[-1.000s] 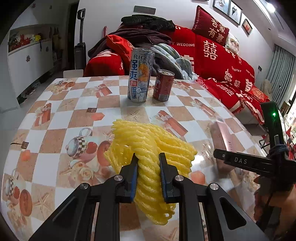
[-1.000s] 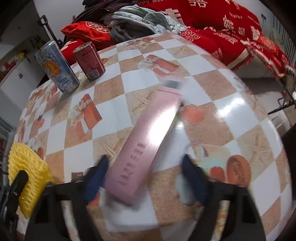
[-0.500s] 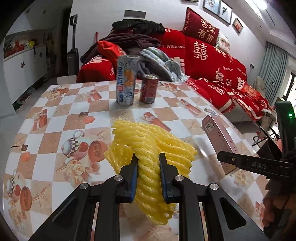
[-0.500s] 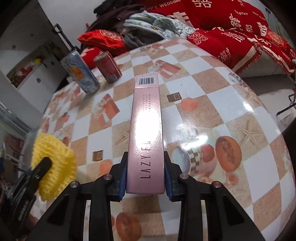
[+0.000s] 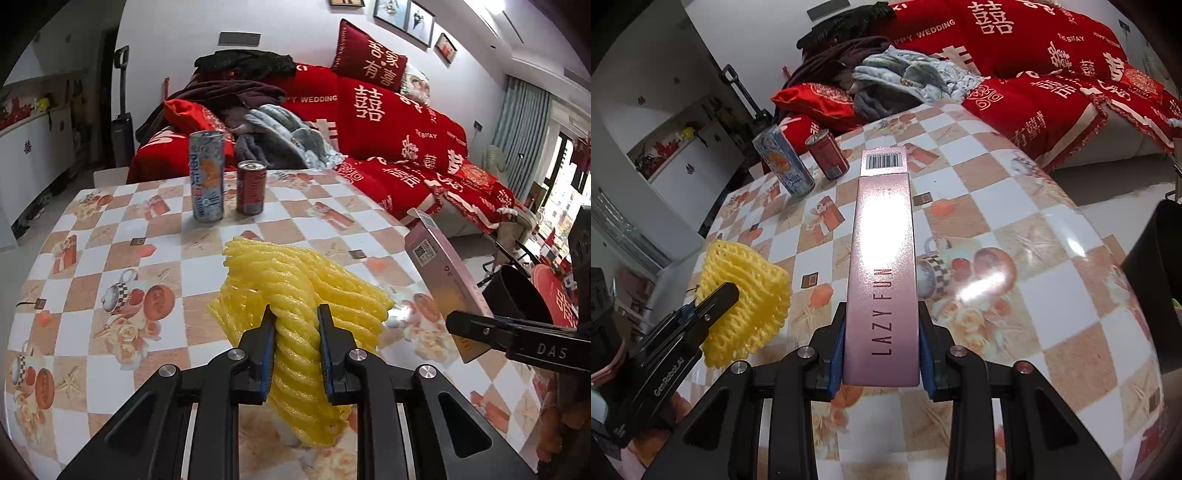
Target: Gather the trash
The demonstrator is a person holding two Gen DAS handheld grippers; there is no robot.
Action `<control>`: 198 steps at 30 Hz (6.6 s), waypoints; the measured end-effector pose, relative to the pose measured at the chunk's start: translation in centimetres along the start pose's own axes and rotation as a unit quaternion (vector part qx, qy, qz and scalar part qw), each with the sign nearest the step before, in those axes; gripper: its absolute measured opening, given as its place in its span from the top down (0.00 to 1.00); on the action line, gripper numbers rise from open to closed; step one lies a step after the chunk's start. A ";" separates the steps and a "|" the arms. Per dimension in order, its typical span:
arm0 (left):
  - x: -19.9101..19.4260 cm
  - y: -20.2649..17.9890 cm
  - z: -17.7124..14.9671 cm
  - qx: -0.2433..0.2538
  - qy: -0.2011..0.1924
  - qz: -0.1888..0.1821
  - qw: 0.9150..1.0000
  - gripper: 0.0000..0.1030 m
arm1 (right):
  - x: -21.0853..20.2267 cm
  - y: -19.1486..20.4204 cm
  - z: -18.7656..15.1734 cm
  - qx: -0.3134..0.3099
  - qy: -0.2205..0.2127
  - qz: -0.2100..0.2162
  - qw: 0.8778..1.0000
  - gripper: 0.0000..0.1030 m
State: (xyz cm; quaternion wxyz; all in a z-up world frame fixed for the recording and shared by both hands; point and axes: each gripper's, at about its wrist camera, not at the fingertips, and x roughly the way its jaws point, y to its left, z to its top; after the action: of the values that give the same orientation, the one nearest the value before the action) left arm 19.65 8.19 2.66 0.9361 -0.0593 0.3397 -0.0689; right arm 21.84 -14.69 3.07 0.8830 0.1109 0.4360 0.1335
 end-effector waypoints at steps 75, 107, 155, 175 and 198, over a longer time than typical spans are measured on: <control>11.3 -40.2 0.3 0.248 0.087 -0.161 0.951 0.00 | -14.9 -32.1 -5.0 0.231 -0.116 -0.069 0.964 0.61; 4.4 -38.3 1.8 0.218 -0.010 -0.171 0.961 0.00 | -21.4 -30.5 -9.0 0.254 -0.164 -0.095 0.948 0.26; -12.8 -14.5 -14.5 0.057 -0.198 0.055 0.977 0.00 | -18.7 -3.4 -21.0 -0.074 -0.322 -0.196 0.923 0.00; -13.3 -14.6 -15.1 0.056 -0.193 0.051 0.978 0.00 | -19.3 -3.1 -20.9 -0.074 -0.330 -0.192 0.921 0.00; -13.1 -14.7 -14.6 0.050 -0.191 0.052 0.979 0.00 | -19.2 -2.9 -20.8 -0.074 -0.332 -0.191 0.921 0.00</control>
State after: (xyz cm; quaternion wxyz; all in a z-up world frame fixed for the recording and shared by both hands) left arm -1.01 -4.96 2.12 0.9879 -0.0063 0.1530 -0.0246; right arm -5.65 -22.16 3.99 0.9915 -0.0017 0.1197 -0.0504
